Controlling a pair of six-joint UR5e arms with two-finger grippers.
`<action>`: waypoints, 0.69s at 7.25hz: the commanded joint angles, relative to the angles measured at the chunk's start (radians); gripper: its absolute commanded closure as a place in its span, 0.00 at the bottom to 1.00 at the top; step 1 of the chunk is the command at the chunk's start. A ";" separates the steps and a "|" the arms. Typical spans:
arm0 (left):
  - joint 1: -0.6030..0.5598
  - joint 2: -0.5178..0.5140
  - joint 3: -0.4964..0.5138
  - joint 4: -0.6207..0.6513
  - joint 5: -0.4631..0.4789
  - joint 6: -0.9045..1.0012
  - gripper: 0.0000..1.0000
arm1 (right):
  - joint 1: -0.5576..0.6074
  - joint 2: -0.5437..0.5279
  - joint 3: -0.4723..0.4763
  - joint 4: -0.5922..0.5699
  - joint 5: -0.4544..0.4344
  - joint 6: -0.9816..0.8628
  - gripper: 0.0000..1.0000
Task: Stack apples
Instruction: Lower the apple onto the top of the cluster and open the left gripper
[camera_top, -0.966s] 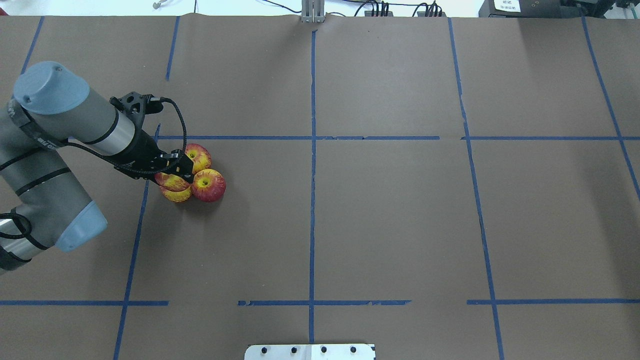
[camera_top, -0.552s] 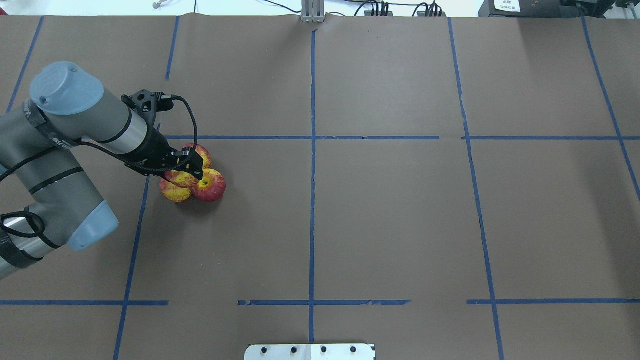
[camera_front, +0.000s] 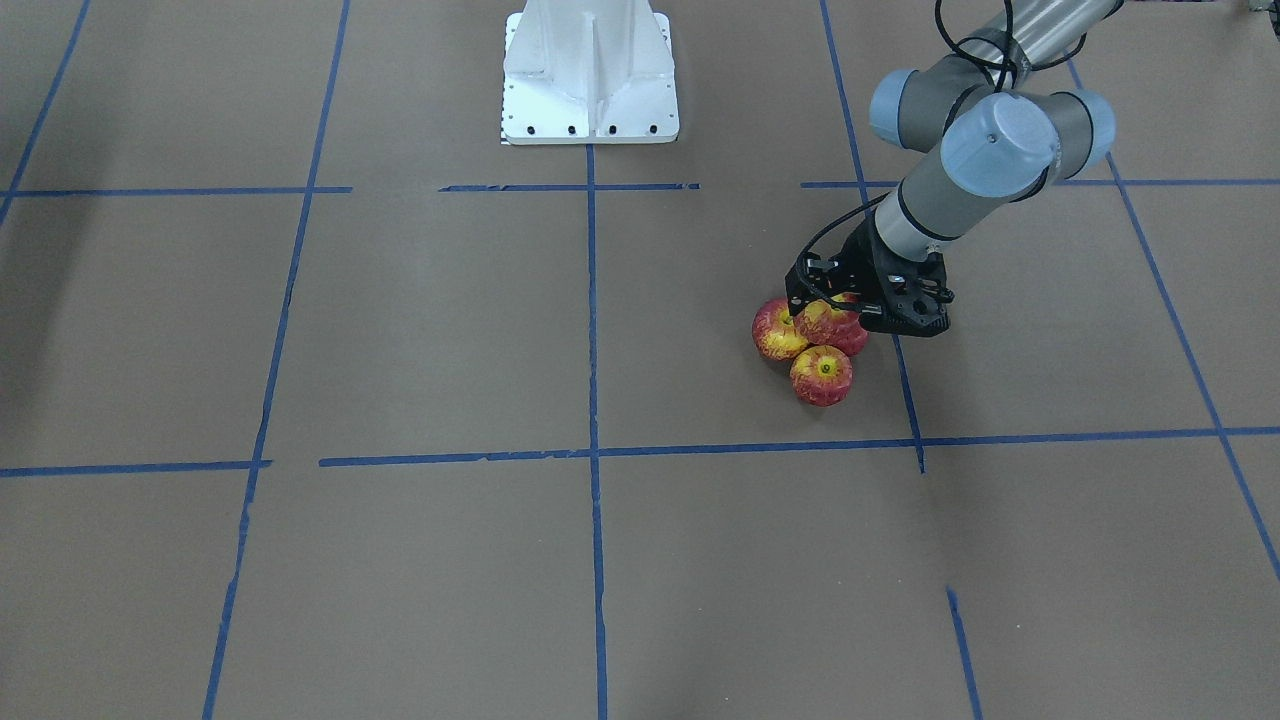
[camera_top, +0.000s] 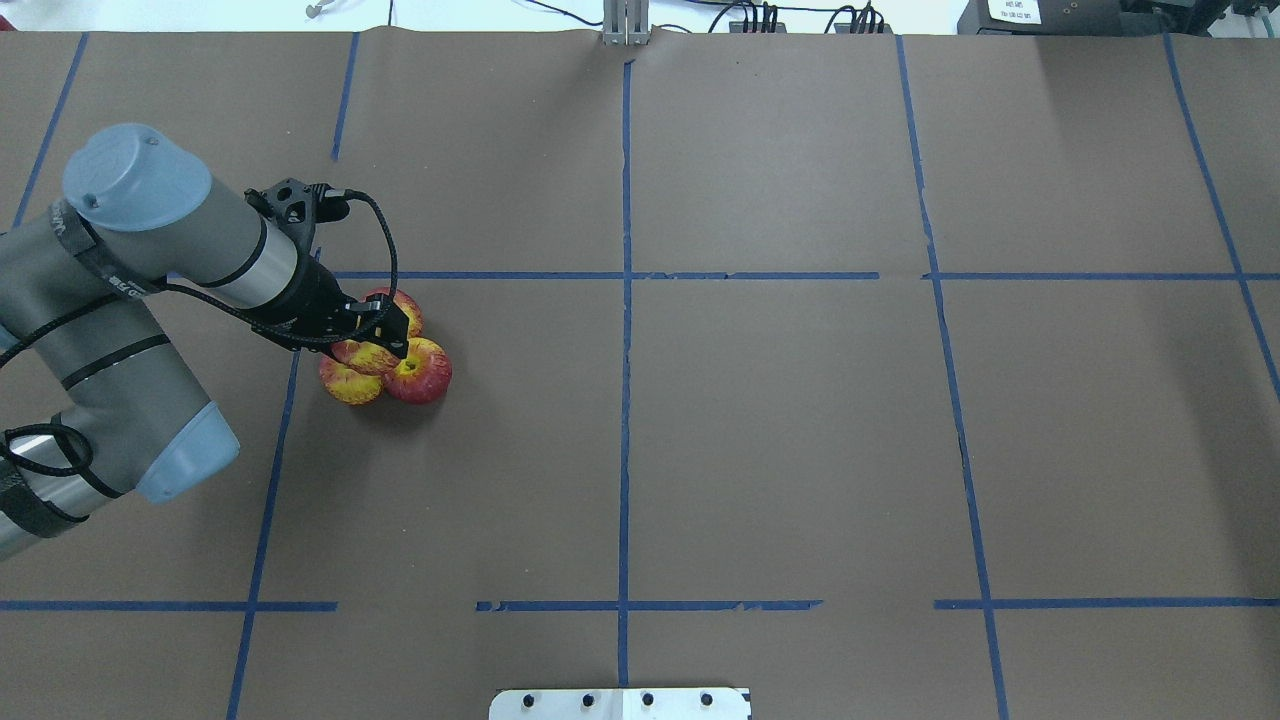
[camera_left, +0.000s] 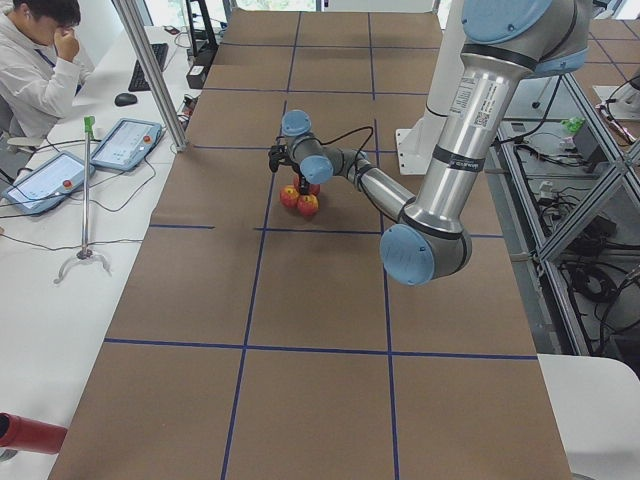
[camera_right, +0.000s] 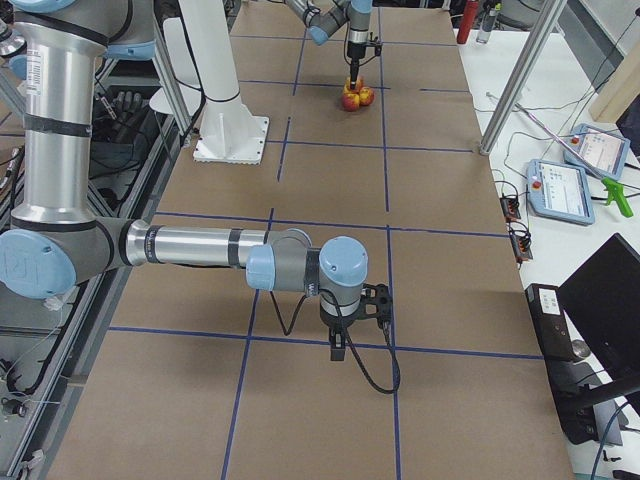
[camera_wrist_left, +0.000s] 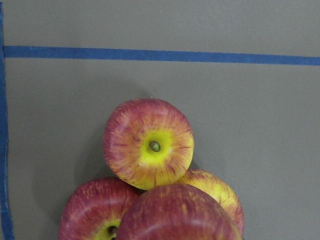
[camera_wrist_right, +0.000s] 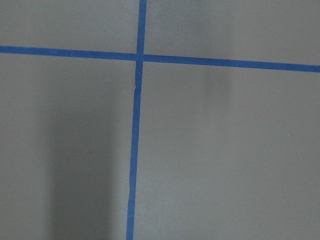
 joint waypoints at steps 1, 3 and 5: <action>0.000 -0.001 -0.001 0.005 0.051 0.000 0.94 | 0.000 0.000 0.000 0.000 -0.001 0.000 0.00; 0.002 -0.001 -0.001 0.005 0.053 -0.002 0.01 | 0.000 0.000 0.000 0.000 -0.001 0.001 0.00; 0.002 0.002 -0.010 0.006 0.053 -0.002 0.00 | 0.000 0.000 0.000 0.000 -0.001 0.001 0.00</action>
